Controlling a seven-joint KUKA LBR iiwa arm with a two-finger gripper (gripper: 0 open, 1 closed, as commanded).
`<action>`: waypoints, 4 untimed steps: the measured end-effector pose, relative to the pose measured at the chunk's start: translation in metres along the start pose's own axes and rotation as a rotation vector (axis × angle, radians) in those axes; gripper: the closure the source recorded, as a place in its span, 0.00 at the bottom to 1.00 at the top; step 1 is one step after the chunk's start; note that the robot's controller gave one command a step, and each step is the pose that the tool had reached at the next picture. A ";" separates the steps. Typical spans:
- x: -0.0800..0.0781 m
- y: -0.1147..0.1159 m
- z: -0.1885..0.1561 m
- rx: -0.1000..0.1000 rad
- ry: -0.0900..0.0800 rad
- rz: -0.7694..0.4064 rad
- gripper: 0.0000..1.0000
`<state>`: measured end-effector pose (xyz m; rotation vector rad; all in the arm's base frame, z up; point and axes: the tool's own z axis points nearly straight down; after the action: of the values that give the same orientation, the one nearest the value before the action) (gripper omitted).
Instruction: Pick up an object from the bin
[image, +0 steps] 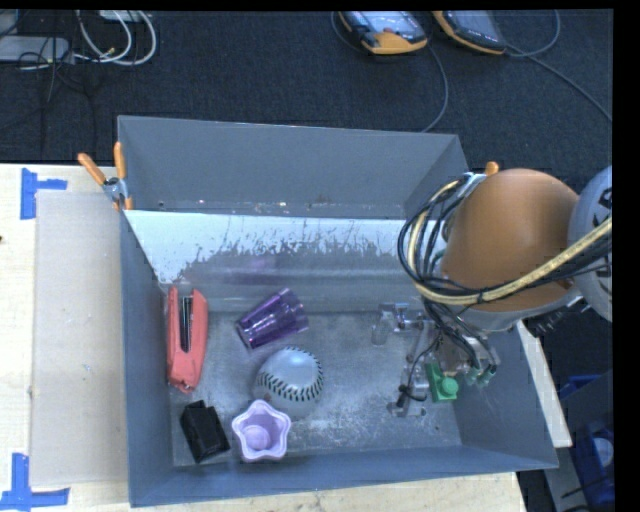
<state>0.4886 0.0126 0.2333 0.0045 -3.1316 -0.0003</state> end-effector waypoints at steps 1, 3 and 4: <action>-0.001 0.000 -0.004 0.000 -0.008 0.001 0.00; -0.034 0.090 0.073 0.001 -0.008 -0.320 0.00; -0.044 0.098 0.101 0.000 -0.011 -0.130 0.00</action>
Offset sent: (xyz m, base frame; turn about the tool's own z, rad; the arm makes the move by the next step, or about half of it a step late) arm 0.0241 0.0797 -0.1633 -0.2595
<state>0.5310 0.1103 0.1320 0.2086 -3.1362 -0.0020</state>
